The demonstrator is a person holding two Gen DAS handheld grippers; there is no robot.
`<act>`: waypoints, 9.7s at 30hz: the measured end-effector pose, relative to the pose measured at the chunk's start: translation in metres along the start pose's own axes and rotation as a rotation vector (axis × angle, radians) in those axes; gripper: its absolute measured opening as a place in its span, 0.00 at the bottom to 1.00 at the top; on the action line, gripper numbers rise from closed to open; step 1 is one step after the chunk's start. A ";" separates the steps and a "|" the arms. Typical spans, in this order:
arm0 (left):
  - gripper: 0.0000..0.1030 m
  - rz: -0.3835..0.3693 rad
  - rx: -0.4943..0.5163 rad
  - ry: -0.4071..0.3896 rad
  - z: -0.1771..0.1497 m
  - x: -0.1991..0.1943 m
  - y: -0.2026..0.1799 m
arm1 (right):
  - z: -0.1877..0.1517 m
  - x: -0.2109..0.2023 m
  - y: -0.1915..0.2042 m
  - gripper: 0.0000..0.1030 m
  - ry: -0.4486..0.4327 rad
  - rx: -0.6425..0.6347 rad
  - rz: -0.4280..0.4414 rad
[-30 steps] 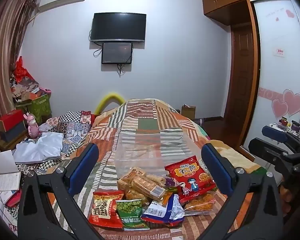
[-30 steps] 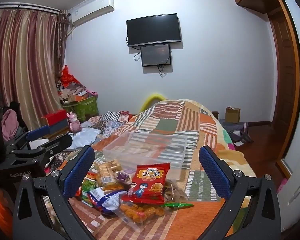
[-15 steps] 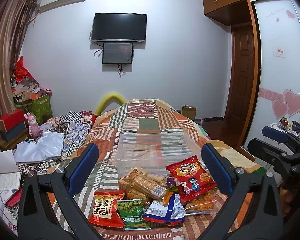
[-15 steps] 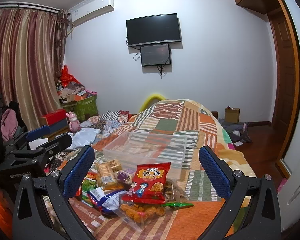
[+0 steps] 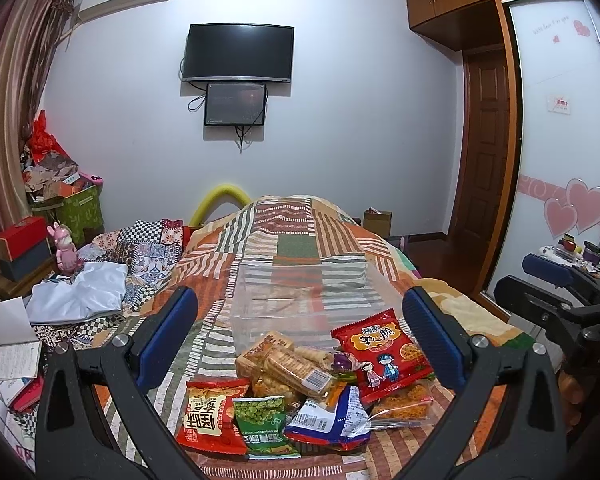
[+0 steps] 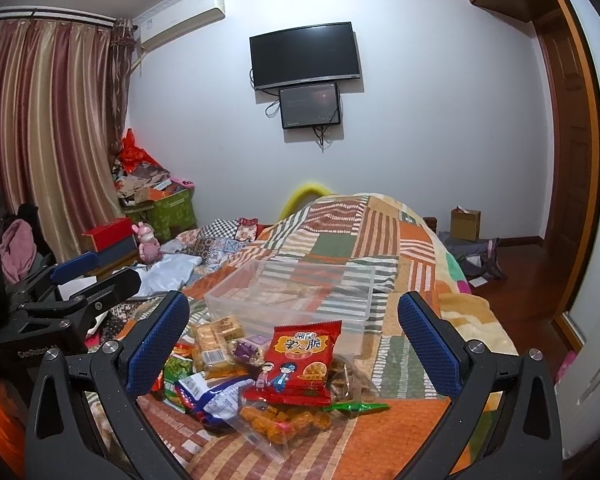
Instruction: Organize snacks
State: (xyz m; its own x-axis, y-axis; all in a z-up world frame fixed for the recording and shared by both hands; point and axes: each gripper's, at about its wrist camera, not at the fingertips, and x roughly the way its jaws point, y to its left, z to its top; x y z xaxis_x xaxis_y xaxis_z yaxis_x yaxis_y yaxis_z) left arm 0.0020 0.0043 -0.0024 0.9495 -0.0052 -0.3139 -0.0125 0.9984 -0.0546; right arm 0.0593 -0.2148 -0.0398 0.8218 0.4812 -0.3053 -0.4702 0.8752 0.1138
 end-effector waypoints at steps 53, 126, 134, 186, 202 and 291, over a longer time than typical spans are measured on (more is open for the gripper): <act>1.00 -0.011 -0.002 0.025 -0.007 0.010 0.005 | -0.006 0.013 -0.006 1.00 0.036 0.011 0.002; 0.71 -0.066 0.081 0.458 -0.087 0.135 -0.009 | -0.064 0.126 -0.026 0.44 0.454 -0.014 0.057; 0.53 -0.048 0.007 0.452 -0.084 0.124 0.016 | -0.064 0.128 -0.018 0.61 0.476 -0.010 0.074; 0.34 -0.027 -0.049 0.347 -0.023 0.140 0.033 | -0.020 0.122 -0.015 0.62 0.294 -0.039 0.001; 0.34 -0.057 -0.059 0.402 0.010 0.199 0.045 | 0.013 0.159 -0.023 0.62 0.272 -0.055 0.008; 0.62 -0.074 -0.042 0.643 -0.078 0.207 0.056 | -0.082 0.153 -0.067 0.64 0.625 0.021 0.014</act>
State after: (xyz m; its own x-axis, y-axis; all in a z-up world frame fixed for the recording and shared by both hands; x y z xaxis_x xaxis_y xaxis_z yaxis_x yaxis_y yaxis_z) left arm 0.1730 0.0547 -0.1445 0.5712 -0.1196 -0.8121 0.0213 0.9912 -0.1310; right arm 0.1902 -0.2036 -0.1717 0.4691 0.3783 -0.7980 -0.4677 0.8729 0.1389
